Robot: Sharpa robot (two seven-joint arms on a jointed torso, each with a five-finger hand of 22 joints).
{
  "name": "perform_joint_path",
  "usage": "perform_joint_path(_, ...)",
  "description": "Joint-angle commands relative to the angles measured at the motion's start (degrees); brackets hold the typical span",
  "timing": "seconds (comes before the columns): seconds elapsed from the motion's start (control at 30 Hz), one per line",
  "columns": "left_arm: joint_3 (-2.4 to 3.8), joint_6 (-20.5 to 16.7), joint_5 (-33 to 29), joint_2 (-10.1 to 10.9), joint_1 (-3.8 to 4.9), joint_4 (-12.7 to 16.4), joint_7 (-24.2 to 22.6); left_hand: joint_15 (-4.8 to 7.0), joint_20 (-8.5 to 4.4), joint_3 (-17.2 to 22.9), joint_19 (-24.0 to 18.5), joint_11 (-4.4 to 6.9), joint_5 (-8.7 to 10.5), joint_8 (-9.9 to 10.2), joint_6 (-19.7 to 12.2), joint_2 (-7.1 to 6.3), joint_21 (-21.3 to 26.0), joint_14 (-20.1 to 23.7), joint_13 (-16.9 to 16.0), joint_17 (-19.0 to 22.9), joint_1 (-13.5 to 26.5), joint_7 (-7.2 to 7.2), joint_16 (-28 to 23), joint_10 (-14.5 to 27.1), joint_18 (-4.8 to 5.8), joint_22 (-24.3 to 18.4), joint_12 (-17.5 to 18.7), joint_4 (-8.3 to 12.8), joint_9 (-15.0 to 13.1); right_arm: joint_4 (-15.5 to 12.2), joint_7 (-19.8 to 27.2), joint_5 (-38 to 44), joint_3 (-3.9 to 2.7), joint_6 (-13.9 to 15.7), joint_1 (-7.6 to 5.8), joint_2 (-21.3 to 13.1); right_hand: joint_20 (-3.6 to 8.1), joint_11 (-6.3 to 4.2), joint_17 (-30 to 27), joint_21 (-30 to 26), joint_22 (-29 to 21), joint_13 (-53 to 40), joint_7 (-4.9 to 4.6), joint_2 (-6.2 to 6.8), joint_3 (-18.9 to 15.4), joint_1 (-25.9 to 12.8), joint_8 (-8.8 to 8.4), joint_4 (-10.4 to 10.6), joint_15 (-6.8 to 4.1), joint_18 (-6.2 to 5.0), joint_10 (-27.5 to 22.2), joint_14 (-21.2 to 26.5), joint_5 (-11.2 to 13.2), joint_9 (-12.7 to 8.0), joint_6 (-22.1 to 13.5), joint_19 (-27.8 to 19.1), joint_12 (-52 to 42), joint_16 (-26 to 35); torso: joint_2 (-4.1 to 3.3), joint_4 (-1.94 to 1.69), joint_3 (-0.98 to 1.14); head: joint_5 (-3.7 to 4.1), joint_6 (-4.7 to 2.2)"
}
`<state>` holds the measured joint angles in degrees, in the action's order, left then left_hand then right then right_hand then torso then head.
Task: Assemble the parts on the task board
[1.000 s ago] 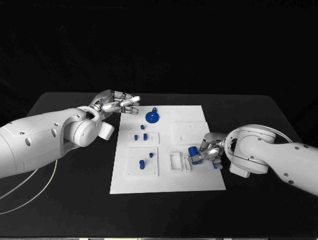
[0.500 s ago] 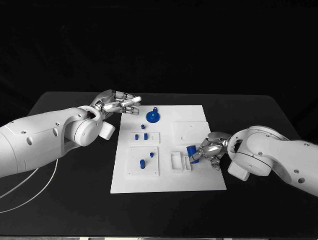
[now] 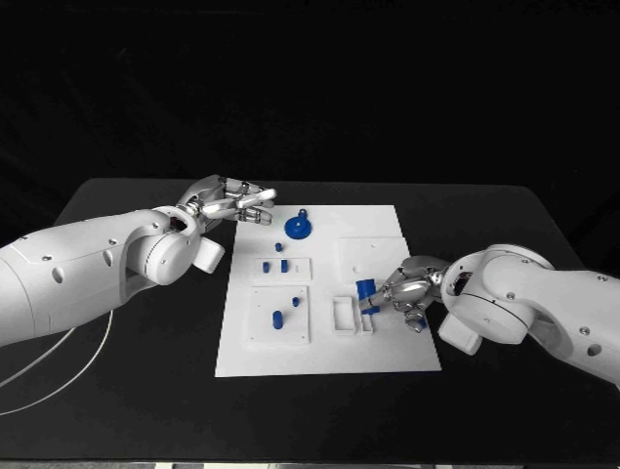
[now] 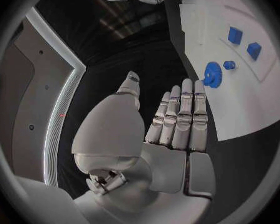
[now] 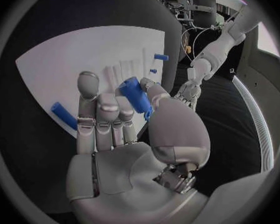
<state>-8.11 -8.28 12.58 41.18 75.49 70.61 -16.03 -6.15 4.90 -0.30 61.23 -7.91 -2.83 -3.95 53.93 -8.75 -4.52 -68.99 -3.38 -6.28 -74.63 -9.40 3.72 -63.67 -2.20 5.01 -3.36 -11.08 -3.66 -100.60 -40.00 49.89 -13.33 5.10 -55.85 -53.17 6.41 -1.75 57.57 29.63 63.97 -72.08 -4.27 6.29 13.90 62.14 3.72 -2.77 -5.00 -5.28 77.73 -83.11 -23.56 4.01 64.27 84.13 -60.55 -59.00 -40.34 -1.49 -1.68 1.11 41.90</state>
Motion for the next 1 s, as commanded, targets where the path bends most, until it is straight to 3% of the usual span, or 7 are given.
perform_joint_path(0.03,0.05,0.92,0.30,-0.16,0.05,0.12,-0.07,-0.15,0.32,-0.01,-0.19,0.01,0.01,0.01,-0.14,-0.34,-0.03,0.16,-0.03,-0.14,-0.14,0.01,-0.09,0.57,0.18,-0.06,-0.13,-0.11,0.04,-0.06,-3.09,-0.85,0.08,-0.63,-0.03,0.28,-0.02,0.18,-0.08,-0.38,-0.13,0.09,0.13,0.21,-0.60,0.52,-0.12,1.68,-0.17,-0.02,0.27,0.28,1.15,-0.09,0.57,2.20,-0.18,0.10,-0.01,-0.09,-0.06,-0.07,0.06)
perform_joint_path(0.27,0.05,0.99,0.44,-0.17,0.07,0.10,0.03,-0.16,0.33,-0.04,-0.21,0.01,0.01,0.00,-0.13,-0.39,-0.03,0.20,-0.03,-0.15,-0.10,0.01,-0.10,0.58,0.19,-0.06,-0.13,-0.19,0.04,-0.46,-3.23,0.17,0.12,-2.47,-0.13,0.58,0.08,0.03,-0.07,-0.38,-0.14,0.15,0.43,0.30,-2.36,1.05,-0.16,4.62,-0.27,0.12,0.33,0.29,2.62,-0.07,1.63,2.20,-0.15,0.16,-0.01,-0.06,0.02,-0.26,0.14)
perform_joint_path(0.63,0.04,0.99,0.48,-0.26,0.10,0.06,0.07,-0.14,0.25,-0.24,-0.20,0.01,0.05,0.07,-0.20,-0.79,-0.02,0.18,-0.02,0.10,-0.21,0.02,-0.09,0.62,0.28,-0.08,-0.12,-1.54,0.04,-0.29,-3.43,3.34,0.40,-5.87,-0.20,0.89,0.09,0.06,-0.19,-0.65,-0.26,0.27,0.47,-0.08,-3.09,0.93,-0.10,5.53,-0.27,0.15,0.23,0.31,2.83,-0.05,1.72,2.16,0.05,0.33,0.01,0.05,-0.01,-0.41,0.25)
perform_joint_path(0.77,0.04,1.01,0.48,-0.35,0.11,0.04,0.12,-0.14,0.25,-0.24,-0.20,0.01,0.05,0.07,-0.20,-0.79,-0.02,0.18,-0.02,0.10,-0.21,0.02,-0.09,0.62,0.28,-0.08,-0.12,-1.54,0.04,0.05,-3.48,5.26,0.97,-6.03,-0.32,1.33,0.10,0.04,-0.29,-0.79,-0.33,0.33,0.49,-0.21,-3.24,1.02,-0.09,5.55,-0.28,0.15,0.18,0.34,2.87,-0.04,1.78,2.16,0.15,0.48,-0.01,0.09,0.10,-0.36,0.20)
perform_joint_path(1.0,0.04,1.09,0.48,-0.52,0.12,0.00,0.15,-0.14,0.25,-0.24,-0.20,0.01,0.05,0.07,-0.20,-0.79,-0.02,0.18,-0.02,0.10,-0.21,0.02,-0.09,0.62,0.28,-0.08,-0.12,-1.54,0.04,0.53,-3.49,8.97,2.38,-5.15,-0.81,2.41,0.13,-0.01,-0.26,-0.68,-0.28,0.39,0.58,-0.29,-3.43,1.05,-0.09,5.62,-0.31,0.18,0.19,0.30,3.22,-0.02,2.04,2.20,0.21,0.49,-0.03,-0.10,0.10,-0.15,0.11)
